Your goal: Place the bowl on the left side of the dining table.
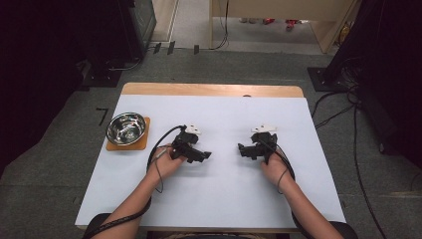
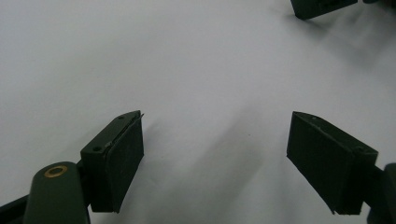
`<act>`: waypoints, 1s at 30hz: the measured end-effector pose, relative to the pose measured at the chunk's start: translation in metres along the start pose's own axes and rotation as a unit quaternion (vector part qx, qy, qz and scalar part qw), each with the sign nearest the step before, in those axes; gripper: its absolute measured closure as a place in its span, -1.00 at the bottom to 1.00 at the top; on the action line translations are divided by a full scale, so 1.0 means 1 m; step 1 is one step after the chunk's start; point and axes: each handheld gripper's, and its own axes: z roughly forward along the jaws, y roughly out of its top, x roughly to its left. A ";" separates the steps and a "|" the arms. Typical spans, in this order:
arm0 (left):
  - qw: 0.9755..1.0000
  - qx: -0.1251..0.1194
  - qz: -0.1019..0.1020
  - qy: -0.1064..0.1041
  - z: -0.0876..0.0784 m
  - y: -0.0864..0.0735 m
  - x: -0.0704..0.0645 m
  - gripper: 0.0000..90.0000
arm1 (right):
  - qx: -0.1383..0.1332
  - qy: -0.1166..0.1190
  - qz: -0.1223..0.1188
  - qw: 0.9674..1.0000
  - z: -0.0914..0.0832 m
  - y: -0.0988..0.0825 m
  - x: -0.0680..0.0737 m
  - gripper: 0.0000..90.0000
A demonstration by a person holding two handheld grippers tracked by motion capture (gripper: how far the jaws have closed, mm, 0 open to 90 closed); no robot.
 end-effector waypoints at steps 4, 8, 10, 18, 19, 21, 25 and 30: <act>1.000 0.002 0.008 0.001 0.004 0.000 -0.004 -0.57 | 0.000 0.000 0.000 1.000 0.000 0.000 0.000 -0.91; 1.000 0.001 0.017 0.005 0.007 0.000 -0.007 -0.60 | 0.000 0.000 0.000 1.000 0.000 0.000 0.000 -0.91; 1.000 0.000 0.019 0.006 0.008 -0.001 -0.008 -0.60 | 0.000 0.000 0.000 1.000 0.000 0.000 0.000 -0.91; 0.999 0.003 0.048 0.014 0.012 -0.003 -0.013 -0.76 | 0.000 0.000 0.000 1.000 0.000 0.000 0.000 -0.91; 0.998 0.004 0.053 0.017 0.012 -0.003 -0.014 -0.77 | 0.000 0.000 0.000 1.000 0.000 0.000 0.000 -0.91; 0.998 0.007 0.058 0.022 0.013 -0.003 -0.016 -0.79 | 0.000 0.000 0.000 1.000 0.000 0.000 0.000 -0.91; 0.998 0.007 0.066 0.014 0.016 -0.004 -0.017 -0.92 | 0.000 0.000 0.000 1.000 0.000 0.000 0.000 -0.91; 0.997 0.005 0.071 0.015 0.016 -0.005 -0.018 -0.96 | 0.000 0.000 0.000 1.000 0.000 0.000 0.000 -0.91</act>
